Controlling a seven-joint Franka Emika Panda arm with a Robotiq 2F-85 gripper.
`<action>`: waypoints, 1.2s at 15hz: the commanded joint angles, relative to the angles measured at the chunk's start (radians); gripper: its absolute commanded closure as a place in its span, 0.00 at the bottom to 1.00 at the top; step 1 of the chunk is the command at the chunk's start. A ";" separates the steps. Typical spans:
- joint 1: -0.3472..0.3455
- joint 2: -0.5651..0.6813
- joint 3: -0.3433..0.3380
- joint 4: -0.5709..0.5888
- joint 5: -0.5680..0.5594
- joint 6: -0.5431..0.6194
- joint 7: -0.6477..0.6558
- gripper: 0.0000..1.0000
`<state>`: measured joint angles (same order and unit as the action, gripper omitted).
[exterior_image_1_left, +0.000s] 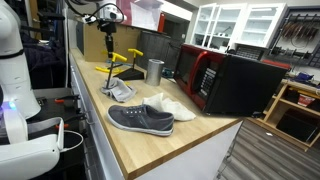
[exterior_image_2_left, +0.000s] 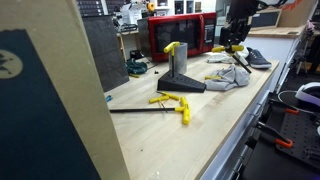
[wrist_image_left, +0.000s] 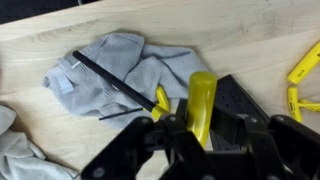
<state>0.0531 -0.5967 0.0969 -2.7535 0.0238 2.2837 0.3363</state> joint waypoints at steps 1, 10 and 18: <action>-0.003 -0.045 0.000 0.047 0.046 0.023 -0.015 0.94; -0.006 0.002 -0.035 0.195 0.167 0.158 -0.018 0.94; 0.015 0.110 -0.094 0.317 0.302 0.267 -0.039 0.94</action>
<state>0.0514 -0.5546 0.0254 -2.5115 0.2657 2.5133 0.3338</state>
